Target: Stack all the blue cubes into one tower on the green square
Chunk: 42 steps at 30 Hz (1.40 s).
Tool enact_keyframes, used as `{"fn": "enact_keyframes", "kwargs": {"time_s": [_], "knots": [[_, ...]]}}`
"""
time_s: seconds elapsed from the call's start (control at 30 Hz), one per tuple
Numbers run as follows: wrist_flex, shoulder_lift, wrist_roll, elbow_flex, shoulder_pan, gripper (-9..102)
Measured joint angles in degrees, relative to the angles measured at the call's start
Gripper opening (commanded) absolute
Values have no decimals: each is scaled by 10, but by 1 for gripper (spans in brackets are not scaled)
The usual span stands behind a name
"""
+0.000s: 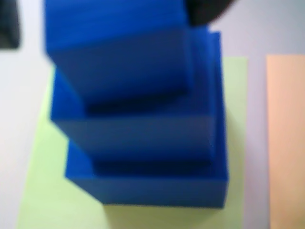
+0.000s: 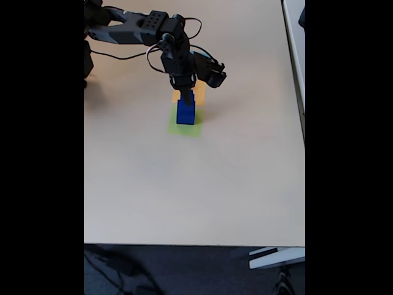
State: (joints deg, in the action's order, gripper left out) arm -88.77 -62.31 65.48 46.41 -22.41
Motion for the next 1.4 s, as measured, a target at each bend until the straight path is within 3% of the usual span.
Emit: {"fn": "enact_keyframes", "kwargs": {"time_s": [0.63, 0.97, 1.4], "knots": [[-13, -3, -4, -23, 0, 22], [-30, -86, -9, -23, 38, 22], [-31, -101, 95, -67, 190, 26]]}}
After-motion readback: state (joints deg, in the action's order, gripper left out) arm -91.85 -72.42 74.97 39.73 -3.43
